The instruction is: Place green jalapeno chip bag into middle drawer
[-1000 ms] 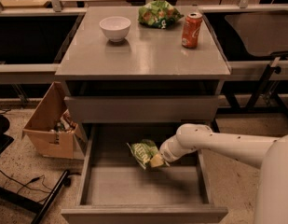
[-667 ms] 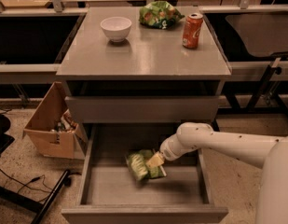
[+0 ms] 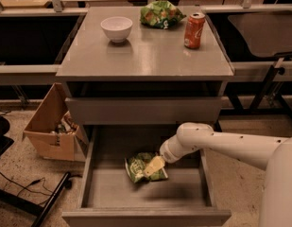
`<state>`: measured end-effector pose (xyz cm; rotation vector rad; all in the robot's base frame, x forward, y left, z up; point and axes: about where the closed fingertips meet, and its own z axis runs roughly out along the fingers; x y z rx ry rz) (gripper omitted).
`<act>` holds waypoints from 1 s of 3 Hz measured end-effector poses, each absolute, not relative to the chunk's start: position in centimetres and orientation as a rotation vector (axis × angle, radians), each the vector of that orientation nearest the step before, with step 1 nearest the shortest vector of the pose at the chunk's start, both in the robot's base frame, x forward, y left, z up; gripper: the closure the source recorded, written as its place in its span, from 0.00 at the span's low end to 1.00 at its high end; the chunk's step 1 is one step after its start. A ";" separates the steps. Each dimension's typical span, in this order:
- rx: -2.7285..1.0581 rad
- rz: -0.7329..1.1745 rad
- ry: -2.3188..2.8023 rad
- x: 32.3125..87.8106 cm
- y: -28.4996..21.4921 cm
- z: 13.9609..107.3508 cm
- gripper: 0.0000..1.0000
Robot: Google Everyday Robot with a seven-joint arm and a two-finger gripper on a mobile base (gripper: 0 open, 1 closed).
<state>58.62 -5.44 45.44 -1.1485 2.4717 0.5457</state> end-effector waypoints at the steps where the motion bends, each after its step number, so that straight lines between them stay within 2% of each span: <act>1: -1.281 0.543 2.494 54.7 -3.4 48.7 0.00; 2: -1.460 0.454 2.554 49.0 -2.0 53.6 0.00; 3: -1.501 0.326 2.625 45.8 -1.9 61.1 0.00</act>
Offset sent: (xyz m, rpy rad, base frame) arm -0.1341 0.0438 0.2574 -0.3992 -0.0097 0.2652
